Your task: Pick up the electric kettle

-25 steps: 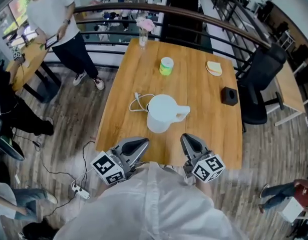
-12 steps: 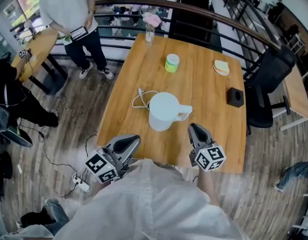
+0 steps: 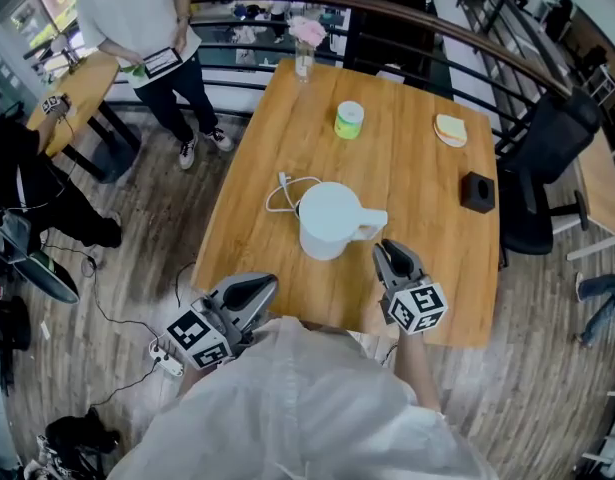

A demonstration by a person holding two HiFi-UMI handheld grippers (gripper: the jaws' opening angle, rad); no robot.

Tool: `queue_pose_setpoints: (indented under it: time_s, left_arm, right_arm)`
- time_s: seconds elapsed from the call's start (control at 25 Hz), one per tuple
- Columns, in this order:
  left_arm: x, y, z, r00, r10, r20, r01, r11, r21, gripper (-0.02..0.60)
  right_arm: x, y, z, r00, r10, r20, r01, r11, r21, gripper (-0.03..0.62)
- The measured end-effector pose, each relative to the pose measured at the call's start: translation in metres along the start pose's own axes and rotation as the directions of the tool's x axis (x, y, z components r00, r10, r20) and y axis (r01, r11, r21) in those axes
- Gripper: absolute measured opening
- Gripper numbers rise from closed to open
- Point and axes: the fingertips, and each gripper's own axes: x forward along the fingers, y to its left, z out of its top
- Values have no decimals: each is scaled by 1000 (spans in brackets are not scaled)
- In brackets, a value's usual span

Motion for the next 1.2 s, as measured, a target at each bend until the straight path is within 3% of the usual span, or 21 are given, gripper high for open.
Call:
queue_pose_setpoints:
  time_s: [0.32,0.6,1.2]
  left_arm:
    - [0,5,-2,1000,15,-8,-15,1000,2,8]
    - [-7,9,-4,999,44,-21,-44,999,0,8]
    - [-14,19,-20,991,101,-86,-103,995,-12,8]
  right_arm:
    - [13,-18,-15,999,-41,-30,41,999,8,146]
    - [24,-40,-20,991,-135,-17,133,987,-92,147]
    - [57,-56,-32,985,-171,14,170,961,-216,147]
